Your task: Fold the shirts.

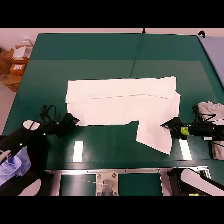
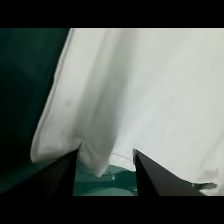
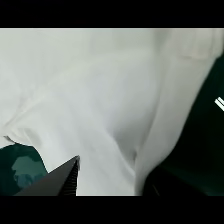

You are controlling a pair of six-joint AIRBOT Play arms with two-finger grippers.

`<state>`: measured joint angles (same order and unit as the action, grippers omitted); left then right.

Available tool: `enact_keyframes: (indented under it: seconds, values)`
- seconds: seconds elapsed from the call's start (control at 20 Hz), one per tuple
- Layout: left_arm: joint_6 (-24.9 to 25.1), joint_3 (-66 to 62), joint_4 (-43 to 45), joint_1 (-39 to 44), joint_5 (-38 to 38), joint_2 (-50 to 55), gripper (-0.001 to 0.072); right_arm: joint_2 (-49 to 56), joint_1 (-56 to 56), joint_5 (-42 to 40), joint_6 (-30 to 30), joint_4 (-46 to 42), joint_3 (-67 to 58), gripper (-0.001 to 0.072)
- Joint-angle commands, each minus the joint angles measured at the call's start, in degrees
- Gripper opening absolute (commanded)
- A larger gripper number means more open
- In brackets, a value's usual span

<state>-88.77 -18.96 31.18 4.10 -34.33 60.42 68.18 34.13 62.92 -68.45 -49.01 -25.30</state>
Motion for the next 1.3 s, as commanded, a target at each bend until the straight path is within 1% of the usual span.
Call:
enact_keyframes:
  seconds: [0.0, 0.15, 0.2, 0.25, 0.35, 0.5, 0.6, 0.7, 0.85, 0.95, 1.05, 1.1, 1.15, 1.25]
  values:
    - [2.34, -2.43, 1.73, -0.72, -5.38, -0.07, 0.0491, 0.04, -0.04, -1.01, -0.11, -1.11, -0.02, 0.0476]
    - [2.21, -7.72, 9.20, -7.21, -15.76, -0.07, 0.0491, 0.04, -0.04, -1.86, -0.11, -1.11, -0.02, 0.0476]
    - [1.92, -8.96, 11.21, -9.46, -18.21, -0.07, 0.0490, 0.04, -0.04, -2.05, -0.11, -1.11, -0.02, 0.0476]
    - [1.31, -9.70, 12.55, -11.45, -19.54, -0.07, 0.0491, 0.04, -0.04, -2.08, -0.09, -1.11, -0.02, 0.0476]
    - [1.07, -9.79, 12.46, -13.60, -20.41, -0.09, 0.0491, 0.04, -0.07, -2.05, -0.11, -1.03, 0.00, 0.0476]
    - [0.70, -9.70, 12.02, -13.60, -22.40, -0.11, 0.0491, 0.04, -0.04, -2.21, -0.09, -0.98, 0.00, 0.0476]
    - [-0.68, -8.63, 11.63, -11.41, -22.32, -0.11, 0.0491, 0.04, -0.07, -2.91, -0.11, -0.94, 0.00, 0.0476]
    - [-2.89, -6.91, 10.54, -6.25, -17.57, -0.11, 0.0491, 0.04, -0.07, -3.43, -0.09, -0.94, 0.00, 0.0476]
    - [-7.52, -5.44, 10.03, 2.86, -3.48, -0.07, 0.0491, 0.04, -0.07, -3.98, -0.11, -0.94, 0.00, 0.0476]
    - [-10.43, -4.92, 10.99, 5.51, 2.86, -0.04, 0.0490, 0.04, -0.07, -3.80, -0.11, -0.94, 0.00, 0.0476]
    - [-12.92, -4.55, 12.11, 5.42, 6.69, -0.04, 0.0490, 0.04, -0.07, -3.67, -0.13, -0.94, 0.00, 0.0476]
    - [-13.38, -4.55, 12.13, 5.44, 8.39, -0.04, 0.0490, 0.04, -0.07, -3.67, -0.13, -0.94, 0.00, 0.0476]
    - [-13.92, -4.55, 12.11, 5.44, 9.22, -0.04, 0.0490, 0.04, -0.07, -3.67, -0.13, -0.94, 0.00, 0.0476]
    - [-14.71, -4.55, 12.09, 5.44, 8.28, -0.04, 0.0490, 0.04, -0.07, -3.67, -0.15, -0.94, 0.00, 0.0476]
